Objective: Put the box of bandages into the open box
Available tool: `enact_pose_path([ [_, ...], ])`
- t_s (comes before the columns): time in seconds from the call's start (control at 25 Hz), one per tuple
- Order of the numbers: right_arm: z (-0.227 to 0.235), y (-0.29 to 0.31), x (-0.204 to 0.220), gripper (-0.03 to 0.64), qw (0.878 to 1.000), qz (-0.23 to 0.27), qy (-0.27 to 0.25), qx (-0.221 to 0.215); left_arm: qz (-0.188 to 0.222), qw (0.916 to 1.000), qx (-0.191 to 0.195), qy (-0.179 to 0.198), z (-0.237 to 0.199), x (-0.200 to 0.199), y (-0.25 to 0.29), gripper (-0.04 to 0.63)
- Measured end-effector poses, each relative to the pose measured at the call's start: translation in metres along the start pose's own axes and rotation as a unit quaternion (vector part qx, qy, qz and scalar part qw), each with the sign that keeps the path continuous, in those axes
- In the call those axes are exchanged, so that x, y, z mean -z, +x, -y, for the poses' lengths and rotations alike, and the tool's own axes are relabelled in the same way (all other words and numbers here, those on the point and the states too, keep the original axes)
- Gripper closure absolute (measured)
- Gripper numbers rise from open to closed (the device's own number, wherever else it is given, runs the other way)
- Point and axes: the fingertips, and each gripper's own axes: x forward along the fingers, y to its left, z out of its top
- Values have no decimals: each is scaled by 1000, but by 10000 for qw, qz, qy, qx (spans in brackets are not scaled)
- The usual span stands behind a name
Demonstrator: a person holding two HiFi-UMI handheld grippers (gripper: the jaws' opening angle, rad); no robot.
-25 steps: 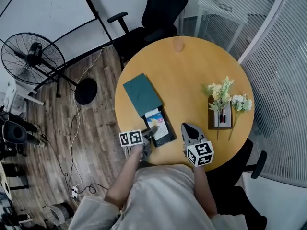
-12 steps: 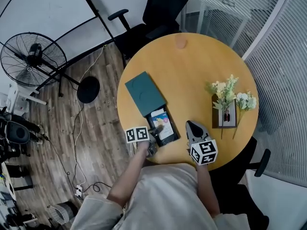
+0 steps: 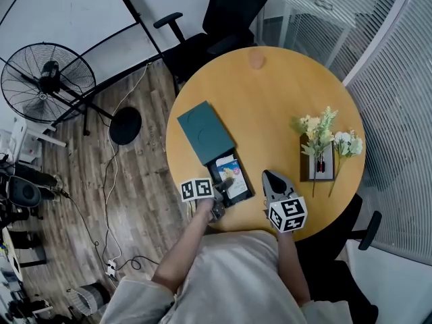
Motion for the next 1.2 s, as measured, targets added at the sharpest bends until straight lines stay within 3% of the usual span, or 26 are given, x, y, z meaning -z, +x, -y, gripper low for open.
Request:
enact_pose_path([
  [0.4, 4, -2, 0, 621, 10000, 22, 42, 77, -20, 9998, -117, -132, -3, 1, 3, 515],
  [1.2, 5, 1, 0, 621, 9999, 48, 65, 95, 242, 9994, 84, -242, 5, -8, -10, 483],
])
